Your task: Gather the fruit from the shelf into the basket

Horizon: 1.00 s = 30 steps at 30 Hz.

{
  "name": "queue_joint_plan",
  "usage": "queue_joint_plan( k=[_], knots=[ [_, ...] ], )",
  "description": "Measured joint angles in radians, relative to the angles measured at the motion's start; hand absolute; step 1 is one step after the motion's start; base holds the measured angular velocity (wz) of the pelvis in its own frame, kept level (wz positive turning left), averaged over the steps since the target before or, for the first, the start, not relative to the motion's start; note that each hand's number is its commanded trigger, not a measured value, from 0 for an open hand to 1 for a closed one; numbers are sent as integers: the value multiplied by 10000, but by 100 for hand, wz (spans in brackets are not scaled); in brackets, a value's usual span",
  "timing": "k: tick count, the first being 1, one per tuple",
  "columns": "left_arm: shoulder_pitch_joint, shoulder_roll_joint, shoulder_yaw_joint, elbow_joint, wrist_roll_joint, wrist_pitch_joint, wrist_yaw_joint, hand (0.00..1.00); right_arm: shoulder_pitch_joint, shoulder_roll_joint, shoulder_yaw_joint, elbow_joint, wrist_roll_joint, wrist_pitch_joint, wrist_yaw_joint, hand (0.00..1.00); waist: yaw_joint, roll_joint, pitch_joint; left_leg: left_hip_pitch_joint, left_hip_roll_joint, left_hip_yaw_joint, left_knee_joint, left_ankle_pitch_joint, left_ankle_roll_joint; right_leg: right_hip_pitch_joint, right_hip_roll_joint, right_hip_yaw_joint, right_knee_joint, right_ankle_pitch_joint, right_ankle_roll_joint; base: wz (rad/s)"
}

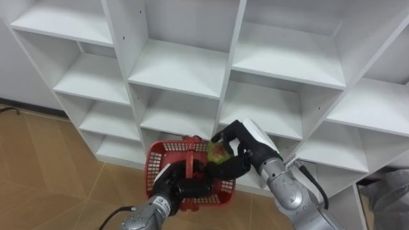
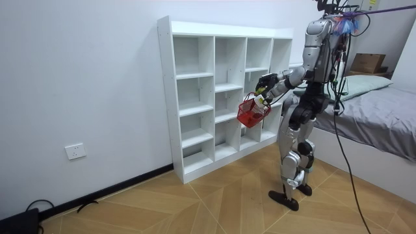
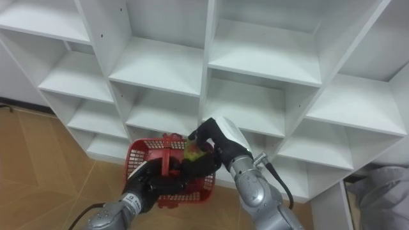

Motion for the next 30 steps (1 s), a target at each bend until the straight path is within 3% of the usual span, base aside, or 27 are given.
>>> queue_joint_plan(
  k=[12,14,16,17,18,19,20,21,30],
  knots=[
    [67,18,-10,0,268,131,-63,100,-1,-47,230,-12,-82,162,84,100,14,14,-5,-37,-2,1,-2,0,1,-26,-4,-10,-1,0,0,0],
    [111,26,-12,0,264,141,-63,100,0,-63,300,-16,-102,207,91,96,18,10,-8,-26,-1,12,-3,0,1,-17,-3,8,4,0,0,0],
    [154,26,-12,-1,262,142,-63,100,22,-62,339,-15,-115,234,93,56,12,9,-9,-21,-1,12,-2,1,1,-13,-4,10,5,0,0,0],
    [170,28,-24,0,261,145,-60,100,29,-63,375,26,-115,254,82,50,16,5,-10,-16,0,11,-1,1,1,-10,-3,11,9,0,0,0],
    [177,34,-45,0,261,154,-50,100,29,-64,394,44,-112,267,70,24,14,4,-11,-11,-1,11,0,1,1,-6,-4,12,10,0,0,0],
    [208,43,-54,0,270,173,-46,100,30,-63,420,58,-151,279,70,19,28,-3,-15,-5,0,12,0,1,1,-4,-2,12,12,0,0,0],
    [246,45,-61,0,270,195,-46,100,44,-56,427,61,-166,280,73,4,28,-18,-19,-5,1,12,0,1,1,-5,-2,11,12,0,0,0],
    [264,46,-67,0,270,207,-46,100,51,-50,427,61,-167,280,73,0,27,-26,-19,-6,1,11,0,1,1,-4,-2,10,12,0,0,0],
    [287,123,23,-59,239,348,-49,100,219,-65,418,289,-256,361,312,0,17,-230,-63,-55,1,8,8,0,1,-4,-2,13,6,-3,3,0]
  ],
)
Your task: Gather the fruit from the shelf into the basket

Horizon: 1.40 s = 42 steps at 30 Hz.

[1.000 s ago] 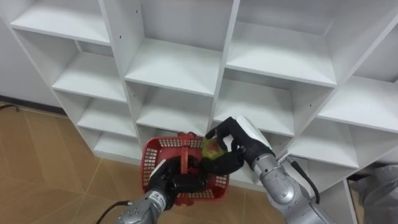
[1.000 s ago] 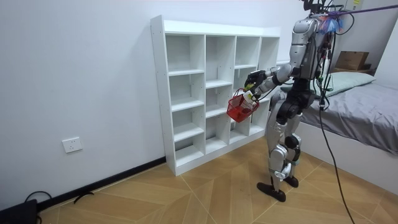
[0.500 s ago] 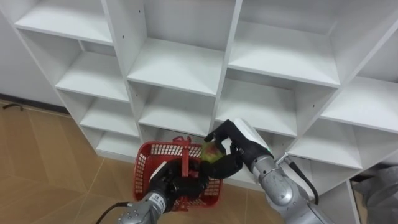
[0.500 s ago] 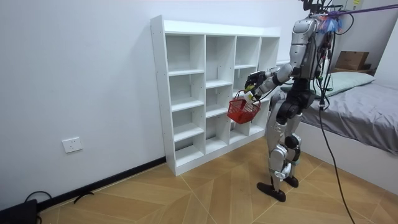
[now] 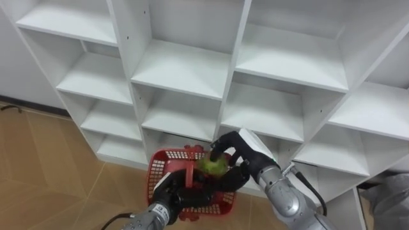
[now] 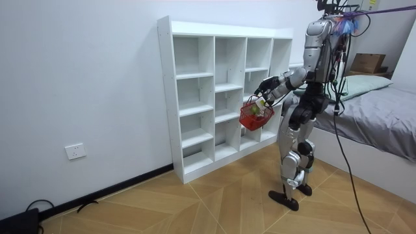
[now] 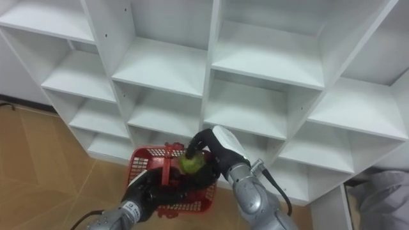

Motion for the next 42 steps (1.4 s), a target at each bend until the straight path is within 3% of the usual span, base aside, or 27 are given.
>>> queue_joint_plan(
  k=[23,31,37,39,42],
  knots=[
    [8,43,92,-153,0,12,26,100,-18,29,-97,35,56,-57,322,0,-1,-221,84,-6,-4,-2,-7,-5,4,-8,2,3,-11,-5,6,0],
    [8,42,121,-178,9,8,6,100,-14,12,-153,-31,195,-58,321,0,-23,-209,86,-12,0,0,4,-8,5,-29,-2,-30,-19,-6,5,0],
    [307,112,971,-176,23,-17,-138,100,282,-52,-928,-35,973,-106,-76,0,-20,6,102,182,-17,17,-36,-21,22,143,-12,3,-32,-14,19,-1],
    [559,145,1288,-176,15,-18,-120,100,589,-65,-1316,-27,1061,-175,-284,0,-29,121,58,226,-22,16,-40,-37,30,179,-15,21,-44,-31,37,0],
    [880,374,1672,-177,1,-44,102,100,864,-93,-1864,323,2212,-320,-694,0,-59,240,63,297,-16,25,-40,-36,29,237,-10,37,-29,-35,34,0]
  ],
)
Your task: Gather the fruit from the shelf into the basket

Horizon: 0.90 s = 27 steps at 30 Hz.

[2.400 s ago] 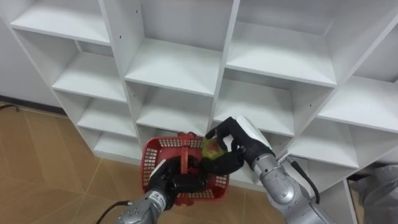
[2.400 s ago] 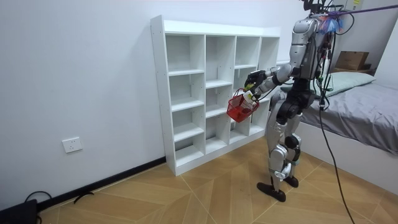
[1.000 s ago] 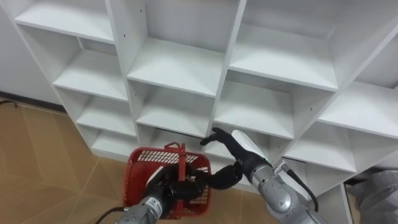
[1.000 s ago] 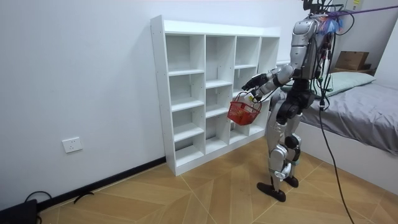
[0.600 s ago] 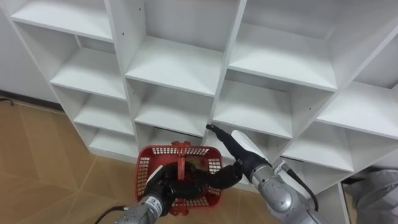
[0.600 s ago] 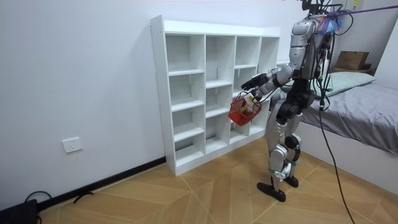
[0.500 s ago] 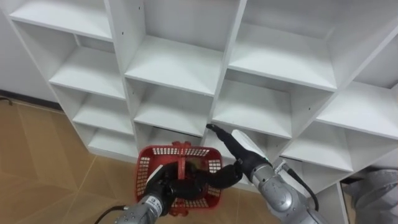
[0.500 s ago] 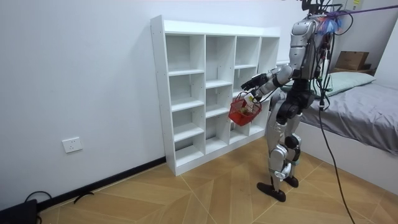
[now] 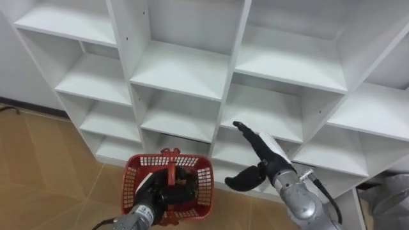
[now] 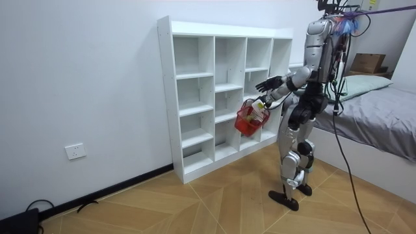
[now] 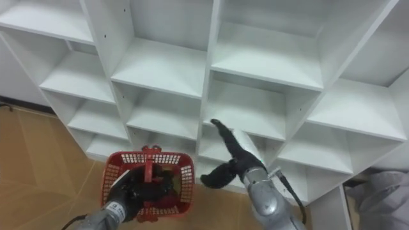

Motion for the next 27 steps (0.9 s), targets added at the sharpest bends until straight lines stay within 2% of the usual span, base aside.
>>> queue_joint_plan(
  k=[4,7,9,10,11,14,18,22,25,27],
  knots=[
    [506,283,314,9,-79,-183,142,100,401,21,-576,376,1697,-114,-550,0,-169,-3,-19,175,-2,-30,-3,-18,-8,260,0,-46,-139,-17,-1,4],
    [753,226,731,248,-82,-217,157,100,734,26,-874,434,2562,-118,-788,0,-222,55,-45,255,-2,6,1,-59,-4,308,16,8,-141,-26,12,-4],
    [768,214,970,541,-81,-220,251,100,889,6,-1077,663,2983,-329,-942,0,-244,136,-55,301,-3,11,1,-78,-3,332,19,44,-144,-24,11,-6],
    [813,218,1108,722,-95,-221,417,100,938,5,-1211,966,3262,-428,-1036,0,-275,205,-48,365,-1,32,0,-112,0,336,24,82,-147,-29,19,-10],
    [818,226,1160,958,-79,-231,594,100,1039,12,-1392,1204,3591,-458,-1196,0,-286,286,-73,413,1,85,-5,-136,2,362,25,132,-146,-40,34,-13],
    [915,221,1374,1417,-74,-254,910,100,1046,28,-1687,2042,4398,-503,-1532,0,-301,488,-49,520,9,211,-48,-168,14,437,22,244,-139,-49,49,-12],
    [1221,176,1821,1460,-102,-258,1222,100,1075,78,-1993,2831,5460,-504,-1615,0,-504,501,-56,603,-1,225,-113,-168,15,481,7,253,-142,-64,64,-1],
    [1244,179,1910,2132,-289,-489,1461,100,1281,85,-2379,3332,6576,-694,-1629,0,-612,535,-57,795,-7,296,-186,-194,17,680,30,380,-151,-101,85,-4],
    [1252,177,1905,2633,-165,-562,1489,100,1280,143,-2564,4095,6759,-901,-1608,0,-762,571,-45,921,9,386,-192,-231,15,735,49,472,-159,-113,87,-10],
    [1275,177,1920,2907,-63,-632,1489,100,1303,143,-2622,4636,6821,-916,-1604,0,-784,601,-70,938,16,417,-180,-260,12,725,50,493,-154,-132,94,-5]
  ],
)
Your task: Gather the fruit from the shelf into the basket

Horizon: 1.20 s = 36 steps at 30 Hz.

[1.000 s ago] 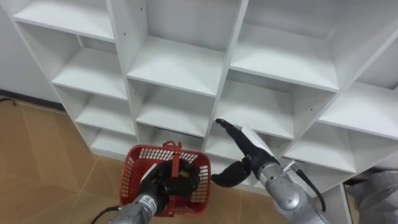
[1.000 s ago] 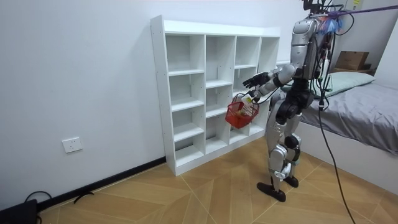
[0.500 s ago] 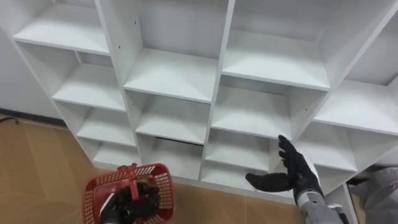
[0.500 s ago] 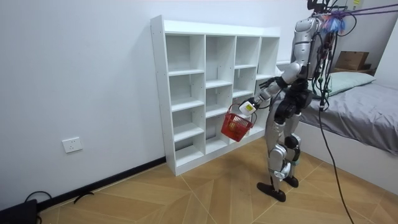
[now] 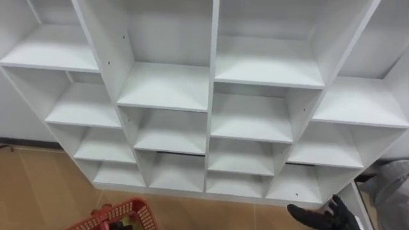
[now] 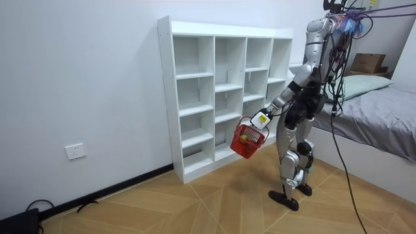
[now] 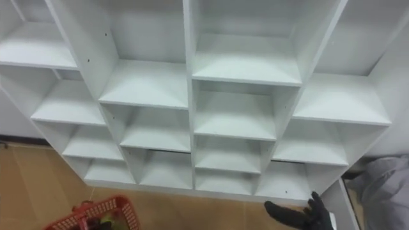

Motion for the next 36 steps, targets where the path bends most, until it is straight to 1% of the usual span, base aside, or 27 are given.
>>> queue_joint_plan(
  k=[3,6,8,9,10,11,15,18,20,23,26,28,32,36],
  knots=[
    [218,0,61,36,68,-67,-3,100,228,-2,-160,594,550,-4,105,0,-48,28,-19,9,5,40,-5,-23,2,-12,0,21,1,-10,6,-1],
    [339,-125,650,92,227,-81,-3,100,247,10,-655,1367,616,0,315,0,5,87,-19,154,26,143,-18,-69,-4,24,27,132,5,-9,4,-11],
    [352,-146,1036,550,521,-212,-4,100,243,24,-753,1954,572,-4,437,0,-4,110,-32,303,47,200,-26,-137,-26,175,54,221,2,-54,-6,-12],
    [348,-155,1089,719,611,-234,-3,100,244,24,-752,2124,569,-2,491,0,-4,92,-21,345,51,204,-25,-157,-29,223,60,231,0,-71,-5,-7],
    [349,-189,1133,1018,805,-241,8,100,256,34,-752,2458,558,10,614,0,-19,120,5,420,49,182,-21,-191,-33,286,63,247,1,-98,2,-4],
    [366,-238,1139,1217,949,-241,31,100,261,49,-755,2700,549,77,729,0,-14,129,-3,463,49,191,-13,-224,-29,312,61,267,4,-124,10,-3],
    [387,-256,1142,1606,1456,-234,115,100,260,207,-758,3184,382,125,1076,0,-32,129,-2,461,40,184,-23,-231,-28,295,53,259,6,-156,17,0],
    [434,-261,1137,1839,1742,-145,143,100,241,334,-693,3679,327,350,1543,0,10,127,-4,484,41,185,-39,-232,-30,302,60,273,3,-158,16,0],
    [477,-286,1151,1938,1906,73,171,100,247,434,-629,3921,88,571,1938,0,12,130,-4,480,48,250,-47,-233,-32,277,64,289,4,-159,14,0],
    [482,-313,1161,2013,2575,213,180,100,267,504,-515,4105,-263,820,2262,0,14,120,-7,487,56,284,-55,-240,-37,252,70,299,5,-163,10,-3],
    [480,-370,1162,2015,3172,378,203,100,300,527,-517,4104,-412,861,2336,0,12,102,-22,505,67,352,-56,-246,-40,215,79,322,10,-160,6,-5],
    [480,-423,1166,2015,3366,399,211,100,338,529,-518,4104,-521,868,2381,0,13,99,-42,508,69,360,-56,-254,-42,213,81,324,9,-159,6,0],
    [449,-569,1167,2017,3379,471,330,100,347,547,-516,4112,-515,963,2405,0,12,101,-49,506,70,364,-70,-257,-43,213,83,323,2,-160,6,0],
    [447,-607,1168,2017,3378,560,355,100,347,547,-520,4136,-518,982,2409,0,9,113,-57,505,69,377,-108,-256,-43,213,84,324,-5,-161,6,0]
  ],
)
